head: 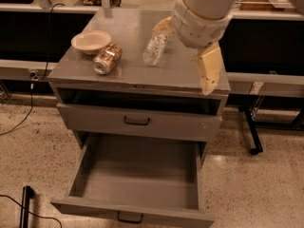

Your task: Place orange can into middle drawer

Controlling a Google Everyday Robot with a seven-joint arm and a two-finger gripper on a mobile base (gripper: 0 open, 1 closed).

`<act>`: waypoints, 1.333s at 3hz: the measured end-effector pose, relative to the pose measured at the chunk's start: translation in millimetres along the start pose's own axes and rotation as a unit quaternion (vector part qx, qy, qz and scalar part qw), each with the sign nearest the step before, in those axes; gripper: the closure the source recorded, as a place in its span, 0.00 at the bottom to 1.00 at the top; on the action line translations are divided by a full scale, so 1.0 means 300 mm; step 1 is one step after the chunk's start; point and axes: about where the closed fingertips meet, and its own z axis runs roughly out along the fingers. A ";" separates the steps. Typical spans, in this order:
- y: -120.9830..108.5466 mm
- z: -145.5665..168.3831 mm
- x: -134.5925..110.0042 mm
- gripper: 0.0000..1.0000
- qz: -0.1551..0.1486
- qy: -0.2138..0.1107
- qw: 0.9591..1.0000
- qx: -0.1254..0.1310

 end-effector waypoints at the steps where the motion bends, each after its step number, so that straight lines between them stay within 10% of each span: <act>1: -0.045 0.105 -0.109 0.00 -0.132 -0.021 0.991 -0.027; 3: -0.096 0.323 -0.323 0.00 -0.339 -0.063 0.937 -0.056; 4: -0.199 0.412 -0.421 0.00 -0.391 -0.045 0.918 -0.042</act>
Offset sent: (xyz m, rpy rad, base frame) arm -0.0031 0.1071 -0.0961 -0.2738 0.0966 0.8160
